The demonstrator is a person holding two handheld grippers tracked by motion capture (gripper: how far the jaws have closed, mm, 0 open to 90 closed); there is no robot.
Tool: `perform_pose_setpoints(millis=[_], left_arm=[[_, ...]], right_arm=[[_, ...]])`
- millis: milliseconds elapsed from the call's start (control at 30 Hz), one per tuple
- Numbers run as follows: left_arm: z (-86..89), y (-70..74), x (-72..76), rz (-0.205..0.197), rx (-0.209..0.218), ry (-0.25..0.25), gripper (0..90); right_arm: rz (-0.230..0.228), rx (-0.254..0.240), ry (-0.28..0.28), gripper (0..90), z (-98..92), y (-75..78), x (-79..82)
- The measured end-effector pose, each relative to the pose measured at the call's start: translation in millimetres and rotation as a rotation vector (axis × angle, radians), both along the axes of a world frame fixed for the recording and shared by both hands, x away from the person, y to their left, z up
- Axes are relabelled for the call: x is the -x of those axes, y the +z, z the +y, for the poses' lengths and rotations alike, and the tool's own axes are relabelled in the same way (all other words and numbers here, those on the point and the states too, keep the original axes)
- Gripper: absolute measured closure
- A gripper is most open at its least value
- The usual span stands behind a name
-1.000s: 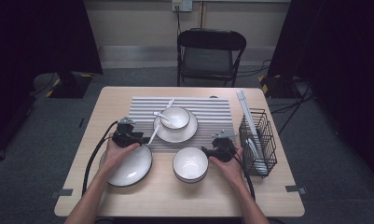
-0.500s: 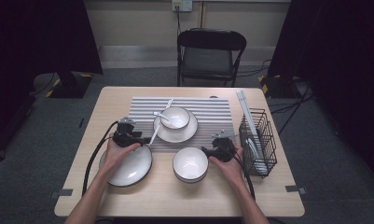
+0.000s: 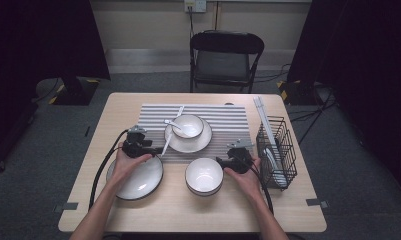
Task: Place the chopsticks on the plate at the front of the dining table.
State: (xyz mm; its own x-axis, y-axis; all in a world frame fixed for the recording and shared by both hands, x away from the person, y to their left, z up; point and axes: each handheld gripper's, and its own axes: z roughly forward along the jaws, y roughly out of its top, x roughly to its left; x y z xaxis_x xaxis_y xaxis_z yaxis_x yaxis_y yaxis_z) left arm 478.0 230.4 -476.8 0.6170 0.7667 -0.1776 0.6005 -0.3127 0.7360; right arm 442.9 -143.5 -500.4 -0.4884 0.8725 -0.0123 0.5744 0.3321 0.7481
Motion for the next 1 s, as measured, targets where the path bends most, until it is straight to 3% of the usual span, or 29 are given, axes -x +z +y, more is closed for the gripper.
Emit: perform_pose_setpoints(millis=[167, 1000], left_arm=[[-2.4, 0.2, 0.5, 0.006, 0.016, -0.001, 33.1], [-9.6, -1.0, 1.8, 0.001, -0.012, -0.043, 28.6]], right_arm=[[0.001, -0.001, -0.001, 24.1, 0.1, 0.0, 0.0], [0.001, -0.001, -0.002, 24.1, 0.1, 0.0, 0.1]])
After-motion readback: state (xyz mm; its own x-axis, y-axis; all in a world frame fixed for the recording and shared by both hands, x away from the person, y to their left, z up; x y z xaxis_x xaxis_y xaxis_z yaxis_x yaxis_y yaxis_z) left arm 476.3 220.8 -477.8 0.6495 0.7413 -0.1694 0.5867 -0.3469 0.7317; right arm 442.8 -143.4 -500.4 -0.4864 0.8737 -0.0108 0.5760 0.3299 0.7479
